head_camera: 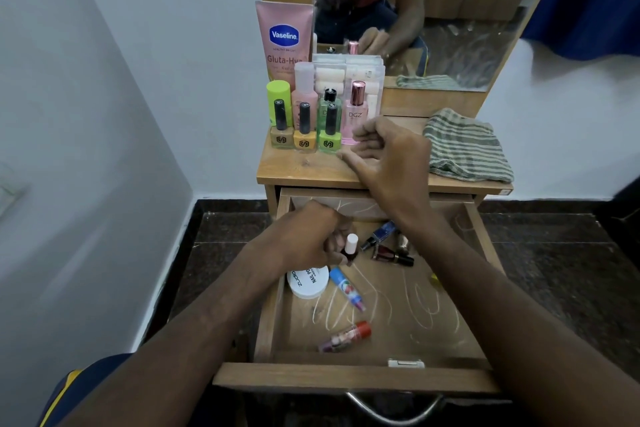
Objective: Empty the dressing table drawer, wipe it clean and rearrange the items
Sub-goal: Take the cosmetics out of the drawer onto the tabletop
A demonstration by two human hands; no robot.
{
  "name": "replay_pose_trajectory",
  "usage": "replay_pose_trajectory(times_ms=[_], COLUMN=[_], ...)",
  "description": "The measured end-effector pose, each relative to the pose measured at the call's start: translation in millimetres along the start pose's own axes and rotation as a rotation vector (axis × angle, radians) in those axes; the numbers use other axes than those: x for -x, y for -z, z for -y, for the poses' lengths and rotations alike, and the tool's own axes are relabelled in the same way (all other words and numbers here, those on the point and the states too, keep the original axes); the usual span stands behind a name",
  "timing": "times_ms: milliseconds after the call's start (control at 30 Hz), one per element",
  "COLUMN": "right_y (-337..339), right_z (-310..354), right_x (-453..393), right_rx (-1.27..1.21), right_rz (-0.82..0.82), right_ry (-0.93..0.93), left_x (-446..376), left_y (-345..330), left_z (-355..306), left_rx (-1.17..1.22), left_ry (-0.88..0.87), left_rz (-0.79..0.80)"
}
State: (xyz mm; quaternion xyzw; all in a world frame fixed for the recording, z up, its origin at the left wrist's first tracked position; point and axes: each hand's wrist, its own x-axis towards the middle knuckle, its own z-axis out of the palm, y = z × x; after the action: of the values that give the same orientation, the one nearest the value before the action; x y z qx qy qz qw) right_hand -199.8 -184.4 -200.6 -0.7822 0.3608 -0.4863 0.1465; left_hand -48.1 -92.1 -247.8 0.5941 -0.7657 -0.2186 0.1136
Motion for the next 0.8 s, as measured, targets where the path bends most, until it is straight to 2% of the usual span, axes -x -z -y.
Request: replay_pose_trajectory(times_ms=[100, 133, 267, 333, 500, 600, 800], right_y=[37, 47, 59, 54, 47, 49, 48], right_z=[3, 0, -18, -23, -19, -17, -14], right_x=[23, 32, 56, 60, 67, 70, 68], right_rx=[0.148, 0.223, 0.480, 0.485, 0.542, 0.561, 0.605], right_rz=[0.114, 0.209, 0.756, 0.879, 0.866, 0.914, 0.947], right_ry=[0.042, 0.009, -0.260, -0.283, -0.229, -0.196, -0.174], left_x=[0, 0, 8, 15, 23, 24, 11], left_y=[1, 4, 18, 22, 26, 30, 31], left_z=[3, 3, -2, -6, -16, -16, -16], left_rx=[0.090, 0.127, 0.200, 0.271, 0.329, 0.330, 0.251], left_ry=[-0.015, -0.024, -0.051, -0.058, -0.087, -0.075, -0.003], left_rz=[0.002, -0.004, -0.125, -0.245, -0.544, -0.697, -0.868])
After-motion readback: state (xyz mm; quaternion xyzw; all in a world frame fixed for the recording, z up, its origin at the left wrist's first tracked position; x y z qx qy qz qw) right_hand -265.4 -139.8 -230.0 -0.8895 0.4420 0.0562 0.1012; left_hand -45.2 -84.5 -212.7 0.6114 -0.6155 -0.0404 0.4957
